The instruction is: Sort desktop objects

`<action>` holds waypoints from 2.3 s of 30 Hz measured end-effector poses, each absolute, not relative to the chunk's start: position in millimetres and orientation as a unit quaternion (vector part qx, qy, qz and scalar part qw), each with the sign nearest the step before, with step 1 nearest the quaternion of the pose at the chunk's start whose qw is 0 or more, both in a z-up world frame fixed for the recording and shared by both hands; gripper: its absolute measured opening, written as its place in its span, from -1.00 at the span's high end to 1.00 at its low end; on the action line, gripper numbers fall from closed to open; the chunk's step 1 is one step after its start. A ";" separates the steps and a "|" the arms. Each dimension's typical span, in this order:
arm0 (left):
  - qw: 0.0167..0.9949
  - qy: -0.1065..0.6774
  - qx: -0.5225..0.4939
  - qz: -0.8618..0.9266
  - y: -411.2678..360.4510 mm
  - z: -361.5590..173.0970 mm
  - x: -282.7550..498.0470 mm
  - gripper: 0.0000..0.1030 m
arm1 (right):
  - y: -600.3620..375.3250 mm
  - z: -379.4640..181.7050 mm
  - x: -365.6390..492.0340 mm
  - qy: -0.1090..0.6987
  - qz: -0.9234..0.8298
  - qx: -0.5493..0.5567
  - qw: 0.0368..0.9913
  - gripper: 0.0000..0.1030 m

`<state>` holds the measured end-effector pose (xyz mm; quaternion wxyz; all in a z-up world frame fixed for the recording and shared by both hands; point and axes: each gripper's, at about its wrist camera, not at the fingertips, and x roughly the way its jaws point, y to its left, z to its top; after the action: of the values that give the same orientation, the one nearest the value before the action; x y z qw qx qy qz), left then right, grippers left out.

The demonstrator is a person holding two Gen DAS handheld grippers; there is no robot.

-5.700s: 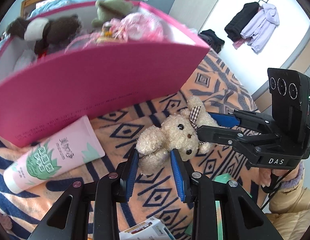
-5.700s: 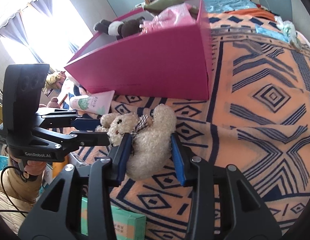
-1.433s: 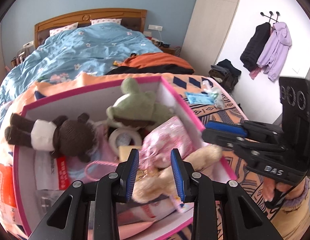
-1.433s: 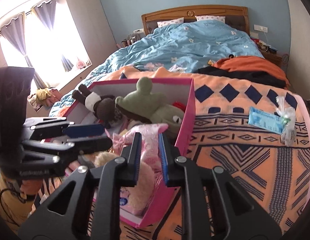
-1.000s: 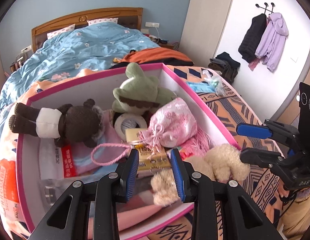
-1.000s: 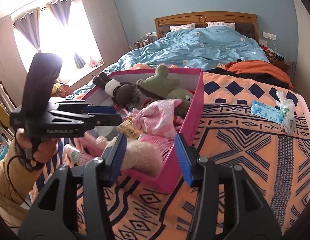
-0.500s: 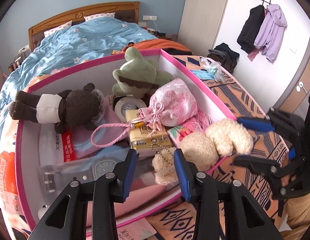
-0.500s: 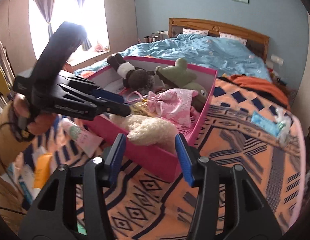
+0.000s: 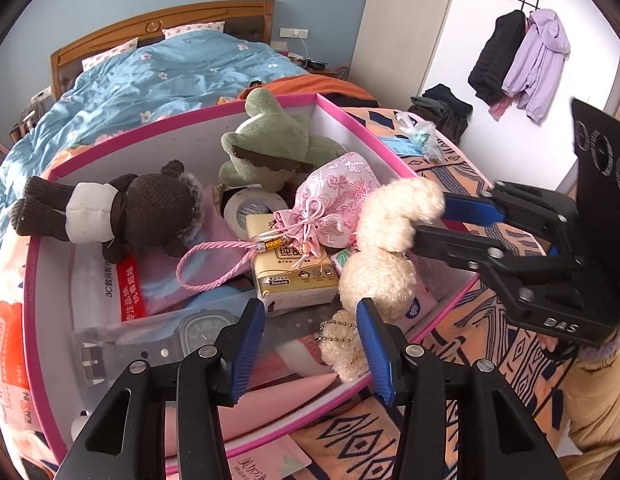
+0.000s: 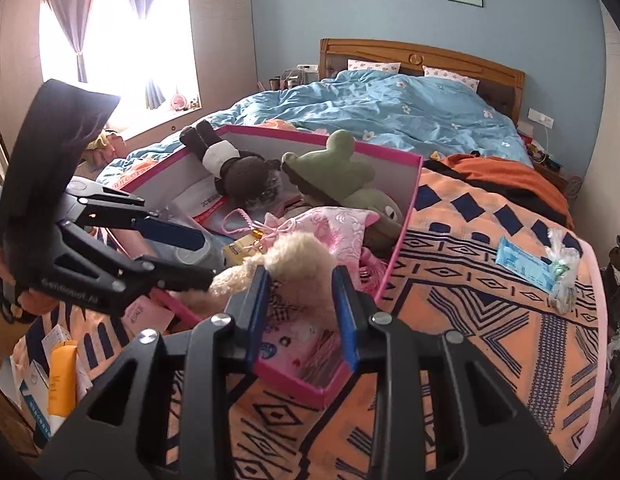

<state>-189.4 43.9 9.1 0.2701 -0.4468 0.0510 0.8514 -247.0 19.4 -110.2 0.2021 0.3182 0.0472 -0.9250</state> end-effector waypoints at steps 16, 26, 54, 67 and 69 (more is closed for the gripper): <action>0.268 0.057 -0.449 0.851 44.8 8.2 -198.4 0.05 | -1.0 -109.3 -293.7 0.100 -0.896 0.366 0.229 0.13; 0.321 0.083 -0.404 0.853 56.3 26.7 -171.3 -0.16 | 25.1 -107.5 -298.0 -0.001 -0.900 0.383 0.208 0.96; 0.290 0.099 -0.445 0.841 60.5 23.4 -203.6 0.42 | -23.6 -96.7 -321.4 0.135 -0.891 0.374 0.220 0.55; 0.264 0.117 -0.395 0.872 80.1 63.7 -231.8 0.42 | 14.3 -51.8 -325.3 0.049 -0.930 0.310 0.192 0.56; 0.261 0.113 -0.400 0.871 81.6 62.3 -240.8 0.42 | 18.3 -52.7 -332.4 0.038 -0.931 0.309 0.189 0.56</action>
<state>-240.8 81.6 62.3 0.2608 -0.4002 0.1132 0.8712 -332.4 18.3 -52.7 0.1892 0.3094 0.0379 -0.9311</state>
